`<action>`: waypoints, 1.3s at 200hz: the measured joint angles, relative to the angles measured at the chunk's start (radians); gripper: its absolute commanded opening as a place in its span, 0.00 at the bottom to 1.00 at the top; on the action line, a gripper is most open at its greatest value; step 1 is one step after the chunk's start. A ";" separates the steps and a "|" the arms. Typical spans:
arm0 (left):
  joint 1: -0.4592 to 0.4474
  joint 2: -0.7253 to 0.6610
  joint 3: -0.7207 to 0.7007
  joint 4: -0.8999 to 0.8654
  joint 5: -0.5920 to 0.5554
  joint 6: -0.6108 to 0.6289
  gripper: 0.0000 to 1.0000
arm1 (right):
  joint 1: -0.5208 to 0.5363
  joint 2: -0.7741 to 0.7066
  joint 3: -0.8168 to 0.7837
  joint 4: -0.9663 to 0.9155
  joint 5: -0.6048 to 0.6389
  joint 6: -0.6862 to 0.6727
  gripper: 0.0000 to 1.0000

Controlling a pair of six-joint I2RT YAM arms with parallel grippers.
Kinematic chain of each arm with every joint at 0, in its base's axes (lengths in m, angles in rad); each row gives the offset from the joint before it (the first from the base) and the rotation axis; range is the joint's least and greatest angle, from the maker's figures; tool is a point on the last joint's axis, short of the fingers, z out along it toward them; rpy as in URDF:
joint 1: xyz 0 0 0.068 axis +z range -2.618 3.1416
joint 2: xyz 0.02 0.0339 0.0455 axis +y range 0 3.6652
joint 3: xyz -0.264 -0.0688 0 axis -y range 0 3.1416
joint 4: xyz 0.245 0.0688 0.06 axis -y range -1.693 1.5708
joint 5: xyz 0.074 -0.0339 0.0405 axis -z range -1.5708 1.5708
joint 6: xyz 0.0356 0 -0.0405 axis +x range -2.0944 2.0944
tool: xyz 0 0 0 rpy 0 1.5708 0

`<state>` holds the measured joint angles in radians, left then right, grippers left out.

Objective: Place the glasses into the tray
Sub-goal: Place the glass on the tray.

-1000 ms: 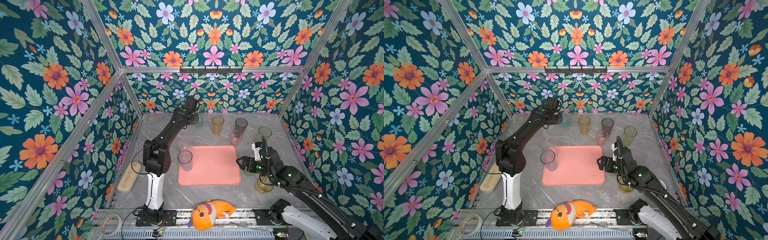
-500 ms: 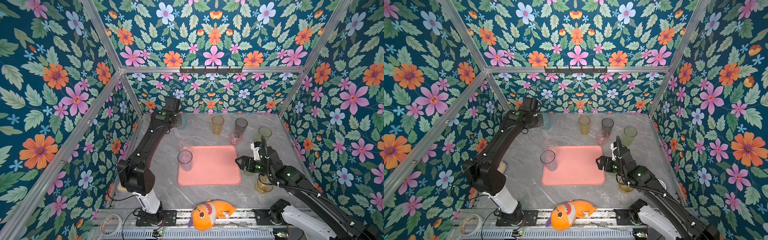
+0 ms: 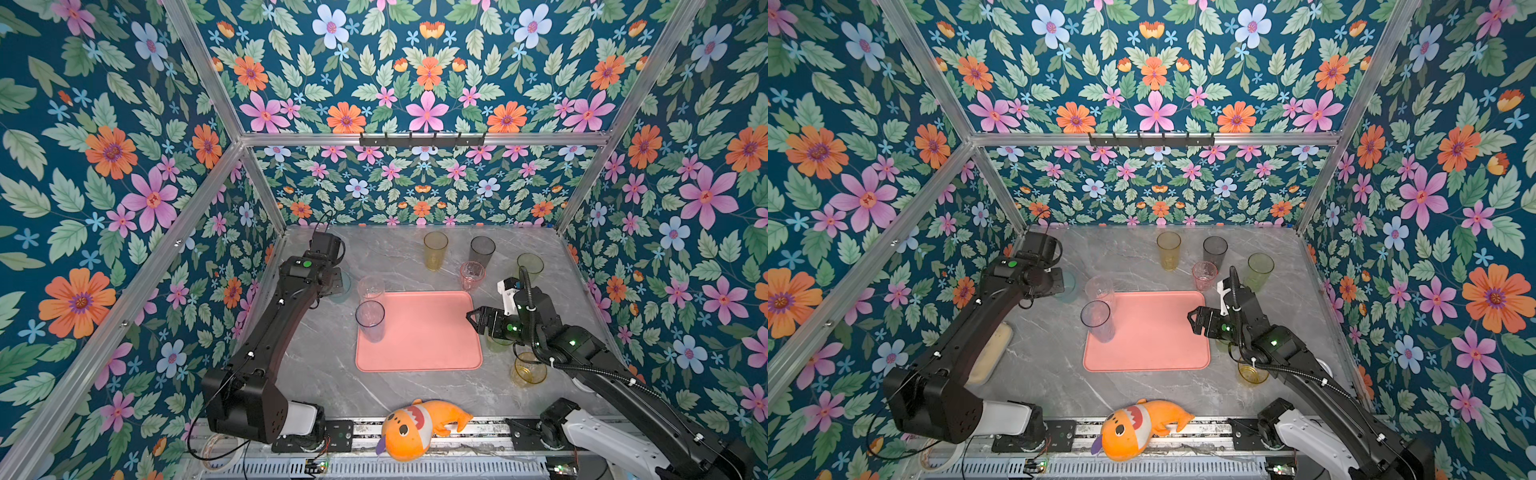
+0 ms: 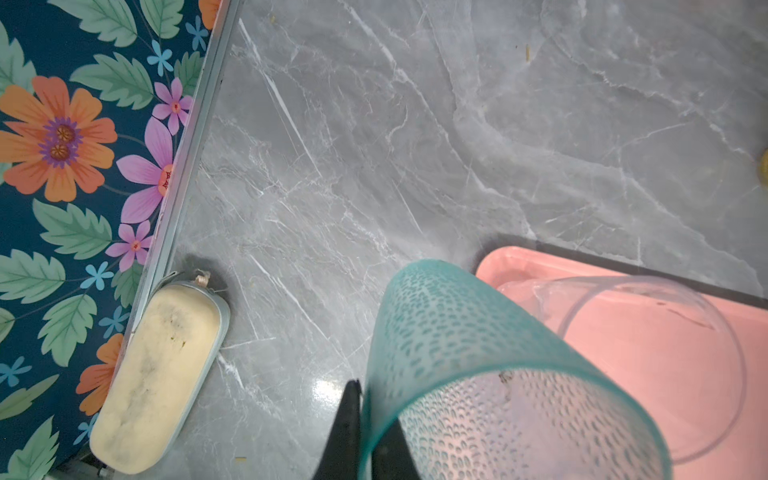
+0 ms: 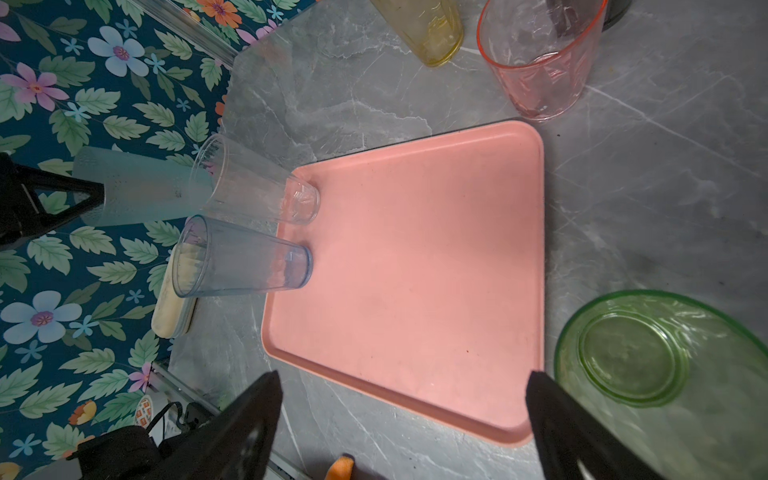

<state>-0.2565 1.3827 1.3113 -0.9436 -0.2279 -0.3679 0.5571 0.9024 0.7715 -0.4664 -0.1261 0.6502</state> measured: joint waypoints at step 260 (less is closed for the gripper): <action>-0.040 -0.291 -0.276 -0.239 0.118 -0.072 0.04 | 0.000 0.179 0.073 0.094 -0.057 -0.007 0.92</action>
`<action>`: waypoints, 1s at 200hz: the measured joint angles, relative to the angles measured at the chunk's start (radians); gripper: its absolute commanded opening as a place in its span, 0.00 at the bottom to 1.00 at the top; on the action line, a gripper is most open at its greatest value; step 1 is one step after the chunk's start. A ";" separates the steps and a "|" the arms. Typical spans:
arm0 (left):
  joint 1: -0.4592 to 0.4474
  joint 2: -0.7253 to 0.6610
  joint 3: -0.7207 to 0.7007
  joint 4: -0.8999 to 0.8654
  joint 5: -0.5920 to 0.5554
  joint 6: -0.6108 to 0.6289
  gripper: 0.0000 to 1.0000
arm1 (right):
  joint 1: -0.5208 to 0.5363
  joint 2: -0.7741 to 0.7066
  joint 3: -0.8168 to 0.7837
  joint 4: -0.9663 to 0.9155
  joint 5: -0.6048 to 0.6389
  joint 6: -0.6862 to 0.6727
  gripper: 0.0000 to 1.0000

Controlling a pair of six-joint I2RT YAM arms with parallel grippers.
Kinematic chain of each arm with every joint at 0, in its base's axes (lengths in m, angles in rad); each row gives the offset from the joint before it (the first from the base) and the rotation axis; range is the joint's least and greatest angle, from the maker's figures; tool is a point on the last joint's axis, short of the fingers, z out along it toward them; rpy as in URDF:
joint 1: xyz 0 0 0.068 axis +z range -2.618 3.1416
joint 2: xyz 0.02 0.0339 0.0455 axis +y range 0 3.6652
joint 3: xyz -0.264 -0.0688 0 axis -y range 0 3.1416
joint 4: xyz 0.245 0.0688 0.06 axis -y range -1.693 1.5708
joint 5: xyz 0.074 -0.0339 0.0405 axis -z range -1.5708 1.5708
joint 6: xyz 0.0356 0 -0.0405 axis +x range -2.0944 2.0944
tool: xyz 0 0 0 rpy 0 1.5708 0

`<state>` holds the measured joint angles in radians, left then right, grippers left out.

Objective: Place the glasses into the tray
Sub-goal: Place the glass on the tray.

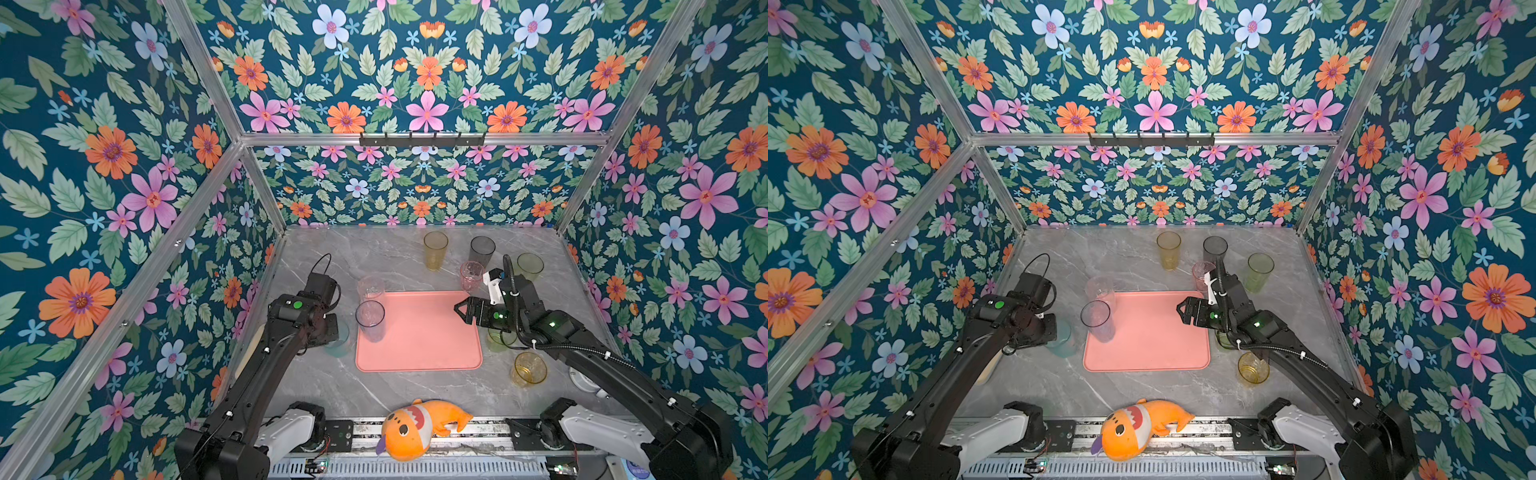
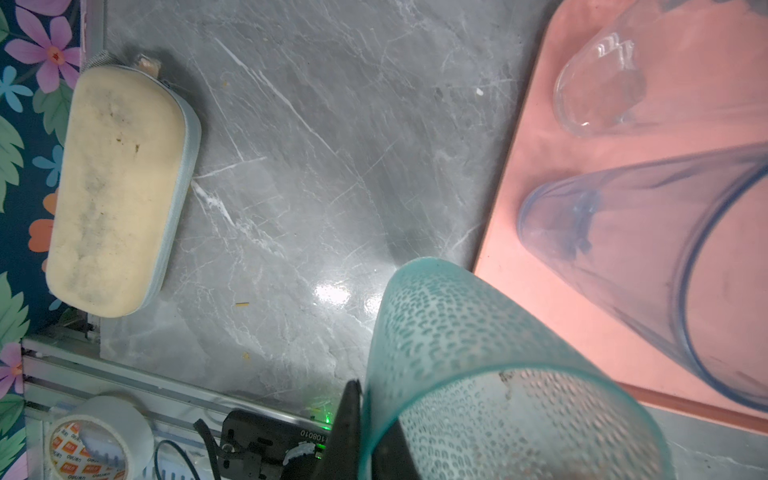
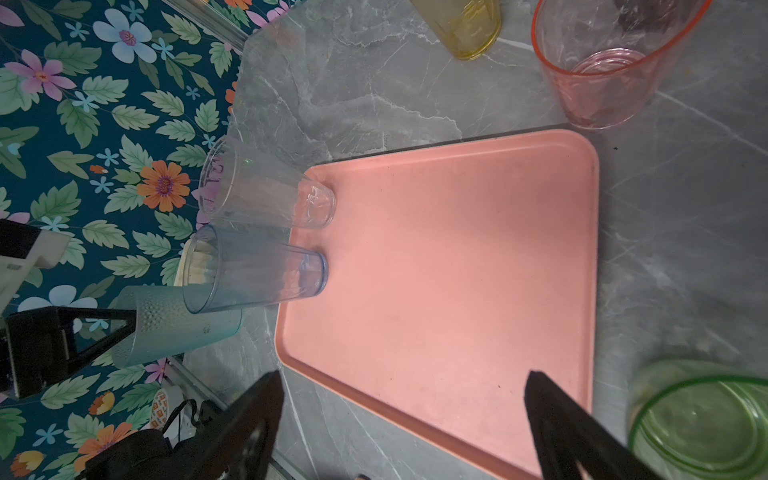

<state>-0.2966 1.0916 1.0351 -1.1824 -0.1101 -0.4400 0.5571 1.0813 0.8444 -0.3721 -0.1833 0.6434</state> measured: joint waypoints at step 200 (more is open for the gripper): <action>-0.210 0.014 -0.102 0.133 0.089 -0.137 0.00 | 0.000 0.010 -0.011 0.001 -0.004 0.007 0.91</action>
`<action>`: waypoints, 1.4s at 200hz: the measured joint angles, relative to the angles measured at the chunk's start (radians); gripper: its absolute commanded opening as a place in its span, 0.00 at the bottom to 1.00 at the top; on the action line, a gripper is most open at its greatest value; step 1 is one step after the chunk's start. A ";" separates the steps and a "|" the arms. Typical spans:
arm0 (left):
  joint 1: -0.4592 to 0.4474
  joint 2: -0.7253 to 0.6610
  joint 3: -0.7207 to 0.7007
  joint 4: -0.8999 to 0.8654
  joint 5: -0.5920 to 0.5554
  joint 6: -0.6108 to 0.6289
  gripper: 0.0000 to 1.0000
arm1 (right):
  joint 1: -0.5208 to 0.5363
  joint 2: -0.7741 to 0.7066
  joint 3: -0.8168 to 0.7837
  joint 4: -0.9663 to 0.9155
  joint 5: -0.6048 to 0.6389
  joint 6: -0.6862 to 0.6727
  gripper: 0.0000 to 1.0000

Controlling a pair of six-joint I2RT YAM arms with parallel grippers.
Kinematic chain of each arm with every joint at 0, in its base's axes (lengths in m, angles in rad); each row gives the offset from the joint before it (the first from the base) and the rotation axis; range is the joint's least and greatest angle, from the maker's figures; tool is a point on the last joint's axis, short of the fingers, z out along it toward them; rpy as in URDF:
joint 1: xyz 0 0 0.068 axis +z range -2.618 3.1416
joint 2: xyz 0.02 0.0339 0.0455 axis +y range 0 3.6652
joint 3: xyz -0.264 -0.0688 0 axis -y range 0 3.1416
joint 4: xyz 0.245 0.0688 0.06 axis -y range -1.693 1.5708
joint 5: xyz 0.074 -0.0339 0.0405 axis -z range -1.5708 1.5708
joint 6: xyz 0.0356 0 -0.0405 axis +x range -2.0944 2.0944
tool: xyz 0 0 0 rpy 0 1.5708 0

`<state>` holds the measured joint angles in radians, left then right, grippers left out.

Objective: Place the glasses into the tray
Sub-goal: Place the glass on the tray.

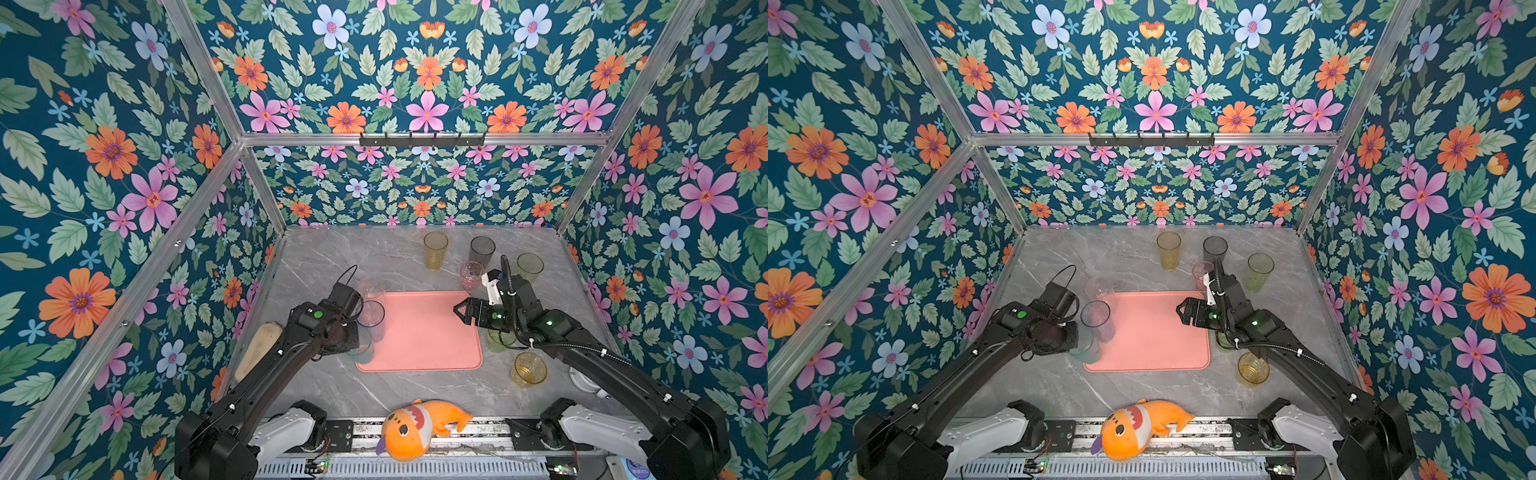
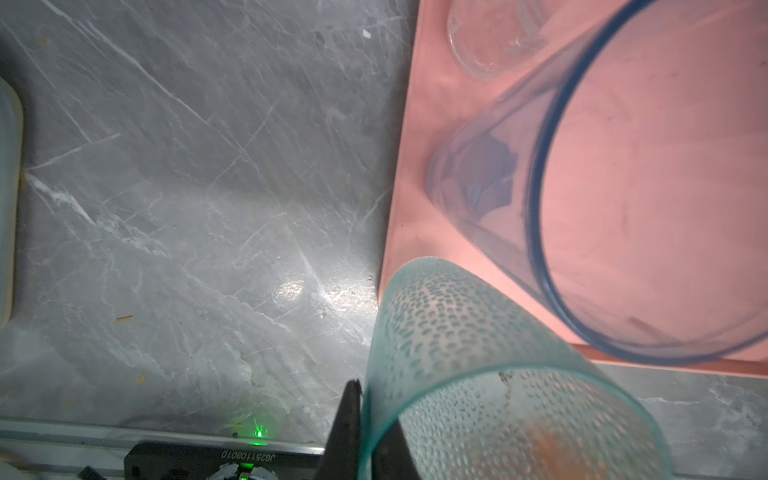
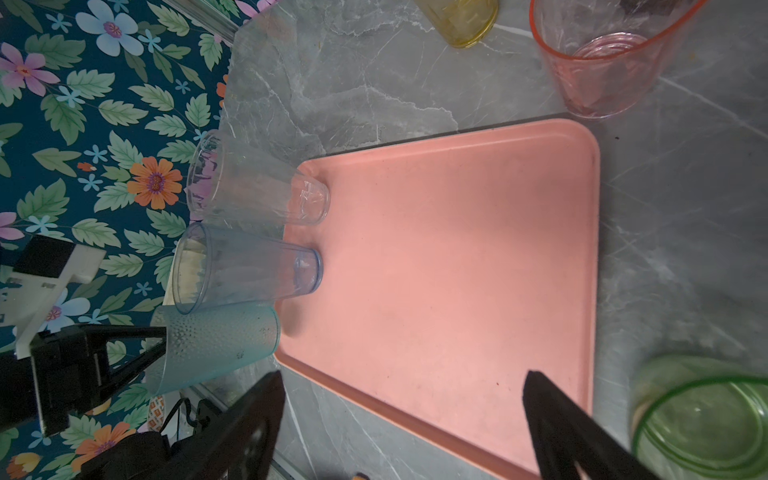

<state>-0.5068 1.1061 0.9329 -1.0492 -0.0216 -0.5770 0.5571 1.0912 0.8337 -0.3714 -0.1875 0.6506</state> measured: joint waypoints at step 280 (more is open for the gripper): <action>-0.114 0.079 -0.056 0.088 -0.038 -0.034 0.11 | 0.001 0.010 -0.024 0.024 -0.038 0.031 0.90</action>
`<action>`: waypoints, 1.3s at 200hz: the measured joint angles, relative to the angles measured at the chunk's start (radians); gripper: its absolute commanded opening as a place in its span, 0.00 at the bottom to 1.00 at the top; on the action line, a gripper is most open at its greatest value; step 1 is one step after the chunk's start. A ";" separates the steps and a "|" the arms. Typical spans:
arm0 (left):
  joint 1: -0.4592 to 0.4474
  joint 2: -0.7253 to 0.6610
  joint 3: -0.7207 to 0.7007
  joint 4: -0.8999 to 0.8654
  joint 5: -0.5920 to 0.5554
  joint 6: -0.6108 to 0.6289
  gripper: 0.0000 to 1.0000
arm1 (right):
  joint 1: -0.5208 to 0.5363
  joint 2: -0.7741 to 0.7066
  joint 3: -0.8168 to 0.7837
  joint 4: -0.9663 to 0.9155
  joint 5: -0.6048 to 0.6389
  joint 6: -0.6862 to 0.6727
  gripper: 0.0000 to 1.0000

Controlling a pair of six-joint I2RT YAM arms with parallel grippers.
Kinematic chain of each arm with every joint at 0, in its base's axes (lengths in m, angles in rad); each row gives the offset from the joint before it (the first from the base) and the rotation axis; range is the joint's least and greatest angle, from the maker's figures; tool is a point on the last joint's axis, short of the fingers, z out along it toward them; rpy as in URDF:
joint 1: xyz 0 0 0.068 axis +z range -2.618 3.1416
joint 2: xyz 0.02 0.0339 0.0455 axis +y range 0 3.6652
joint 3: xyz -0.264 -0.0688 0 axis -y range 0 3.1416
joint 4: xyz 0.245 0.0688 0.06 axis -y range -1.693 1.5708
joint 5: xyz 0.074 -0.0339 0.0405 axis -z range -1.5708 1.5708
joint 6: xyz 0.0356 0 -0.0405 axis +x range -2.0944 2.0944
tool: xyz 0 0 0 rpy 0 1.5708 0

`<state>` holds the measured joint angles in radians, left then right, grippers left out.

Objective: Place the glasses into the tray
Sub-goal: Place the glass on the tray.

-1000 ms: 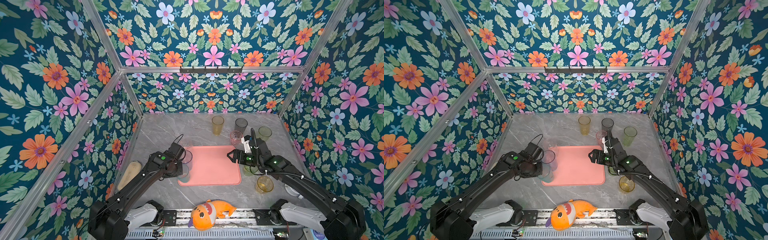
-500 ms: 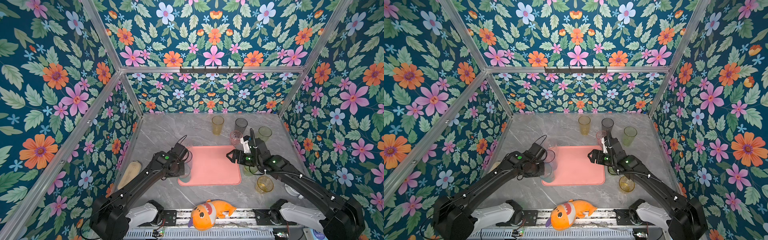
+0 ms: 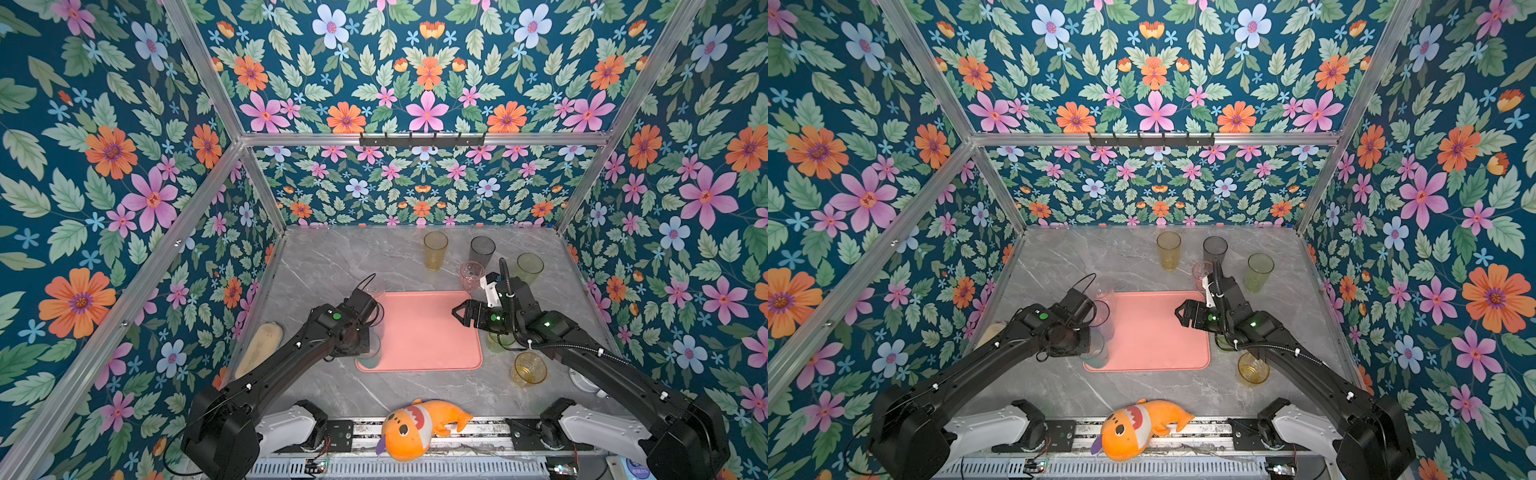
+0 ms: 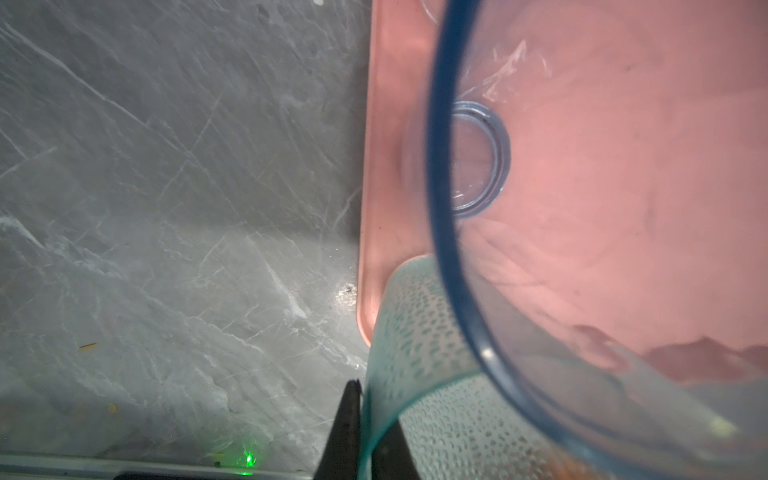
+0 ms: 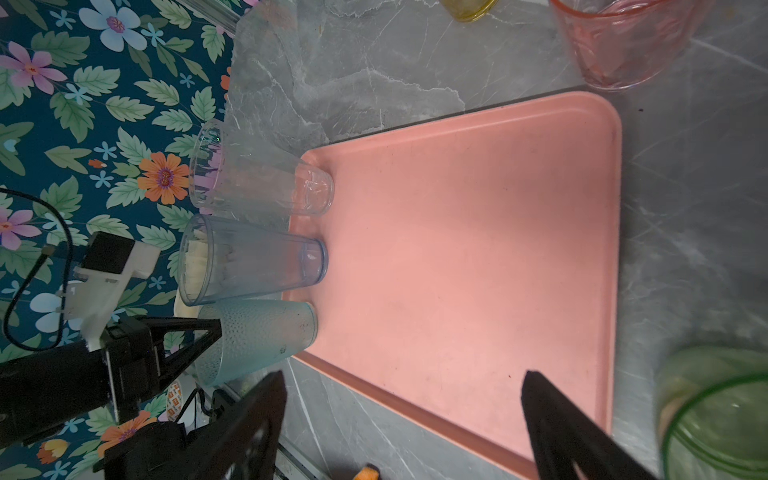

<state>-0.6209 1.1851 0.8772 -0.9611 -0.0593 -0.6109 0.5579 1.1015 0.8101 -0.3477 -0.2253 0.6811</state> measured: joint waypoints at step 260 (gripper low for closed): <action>-0.005 -0.013 0.319 -0.020 -0.096 0.042 0.44 | -0.001 0.005 0.170 -0.100 0.104 -0.089 0.89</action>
<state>-0.6258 1.1721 1.1961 -0.9813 -0.1551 -0.5690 0.5571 1.1065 0.9802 -0.4477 -0.1215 0.5919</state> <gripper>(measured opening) 0.422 0.894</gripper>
